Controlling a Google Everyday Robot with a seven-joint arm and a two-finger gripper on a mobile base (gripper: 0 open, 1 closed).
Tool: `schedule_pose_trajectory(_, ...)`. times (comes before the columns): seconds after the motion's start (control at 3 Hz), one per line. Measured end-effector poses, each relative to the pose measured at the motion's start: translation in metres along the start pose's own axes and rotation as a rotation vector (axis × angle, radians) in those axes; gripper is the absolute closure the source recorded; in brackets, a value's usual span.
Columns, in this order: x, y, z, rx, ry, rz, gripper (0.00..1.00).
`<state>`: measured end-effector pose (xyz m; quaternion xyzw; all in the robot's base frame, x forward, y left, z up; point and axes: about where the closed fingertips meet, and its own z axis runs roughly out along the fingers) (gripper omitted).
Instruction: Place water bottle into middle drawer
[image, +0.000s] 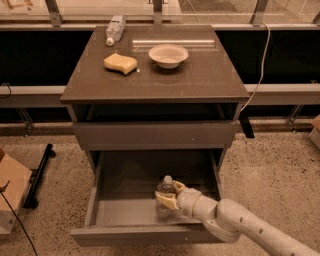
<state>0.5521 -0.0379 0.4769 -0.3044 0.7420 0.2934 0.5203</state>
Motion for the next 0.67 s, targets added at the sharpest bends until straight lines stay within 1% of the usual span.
schedule_pose_trajectory(0.33, 0.0118, 0.0039, 0.0022, -0.002, 0.009, 0.041, 0.06)
schedule_pose_trajectory(0.67, 0.0129, 0.0048, 0.0029, -0.003, 0.010, 0.045, 0.00)
